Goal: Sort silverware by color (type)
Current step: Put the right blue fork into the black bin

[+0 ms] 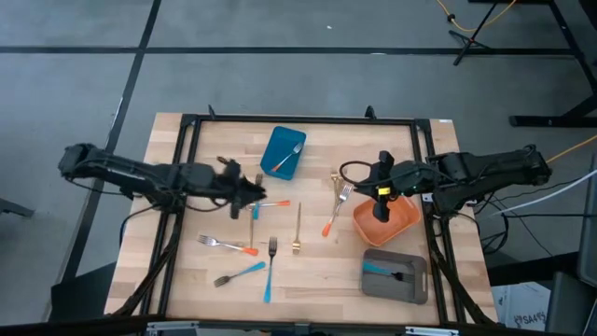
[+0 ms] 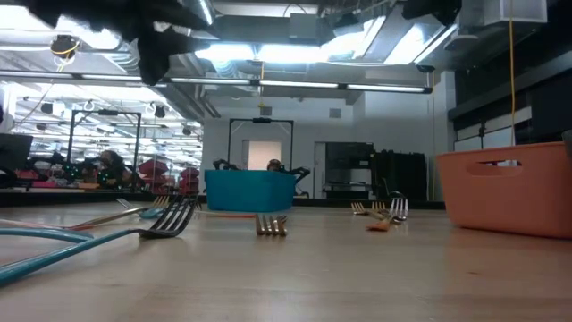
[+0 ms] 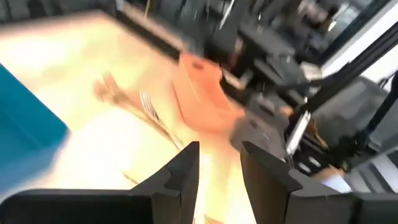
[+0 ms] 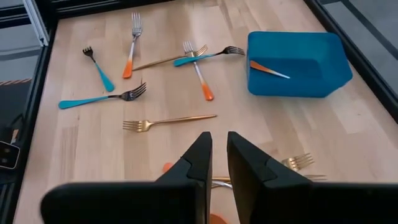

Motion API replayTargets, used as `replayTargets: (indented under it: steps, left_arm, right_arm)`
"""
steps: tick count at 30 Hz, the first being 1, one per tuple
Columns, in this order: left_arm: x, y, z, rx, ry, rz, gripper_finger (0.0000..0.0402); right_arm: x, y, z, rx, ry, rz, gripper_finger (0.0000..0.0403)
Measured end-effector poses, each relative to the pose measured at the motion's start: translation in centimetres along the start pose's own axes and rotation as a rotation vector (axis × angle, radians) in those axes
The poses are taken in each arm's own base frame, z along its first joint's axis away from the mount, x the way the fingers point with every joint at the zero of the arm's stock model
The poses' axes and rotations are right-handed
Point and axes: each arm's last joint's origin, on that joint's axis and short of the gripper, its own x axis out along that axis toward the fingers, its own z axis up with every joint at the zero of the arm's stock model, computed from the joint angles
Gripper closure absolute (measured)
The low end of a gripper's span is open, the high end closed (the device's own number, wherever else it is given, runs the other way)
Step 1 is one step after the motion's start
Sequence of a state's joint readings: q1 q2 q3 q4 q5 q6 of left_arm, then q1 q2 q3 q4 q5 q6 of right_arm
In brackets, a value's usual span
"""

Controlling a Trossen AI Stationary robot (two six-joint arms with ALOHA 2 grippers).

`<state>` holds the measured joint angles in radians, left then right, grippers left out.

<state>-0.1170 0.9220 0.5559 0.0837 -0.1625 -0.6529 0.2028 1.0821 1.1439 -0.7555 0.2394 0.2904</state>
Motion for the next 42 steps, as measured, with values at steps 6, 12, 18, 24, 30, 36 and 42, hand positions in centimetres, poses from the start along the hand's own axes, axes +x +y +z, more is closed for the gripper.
replayTargets:
  steps: [6, 12, 18, 24, 30, 36, 42]
  left_arm:
    - [3.3, -4.1, 0.1, -0.121, 0.222, 0.002, 0.0290]
    - [5.7, -7.0, -1.3, -0.285, 0.412, 0.104, 0.0290]
    - [7.6, -8.5, -4.3, -0.434, 0.537, 0.258, 0.0290]
    - [9.3, -8.6, -8.0, -0.556, 0.669, 0.357, 0.0290]
    - [10.7, -7.9, -11.0, -0.598, 0.777, 0.446, 0.0290]
    - [11.6, -7.1, -12.3, -0.584, 0.782, 0.500, 0.0290]
    - [12.1, -6.5, -13.1, -0.567, 0.769, 0.537, 0.0290]
  right_arm:
    - [0.0, 0.0, 0.0, 0.000, 0.002, 0.006, 0.0361]
    - [0.0, 0.1, 0.0, 0.001, 0.010, 0.032, 0.0361]
    - [0.0, 0.1, -0.1, 0.001, 0.015, 0.043, 0.0361]
    - [0.0, 0.2, -0.1, 0.000, 0.023, 0.072, 0.0361]
    - [0.0, 0.2, -0.1, 0.000, 0.024, 0.072, 0.0361]
    - [0.0, 0.2, -0.1, 0.000, 0.023, 0.072, 0.0361]
    - [0.0, 0.2, -0.1, 0.000, 0.024, 0.072, 0.0361]
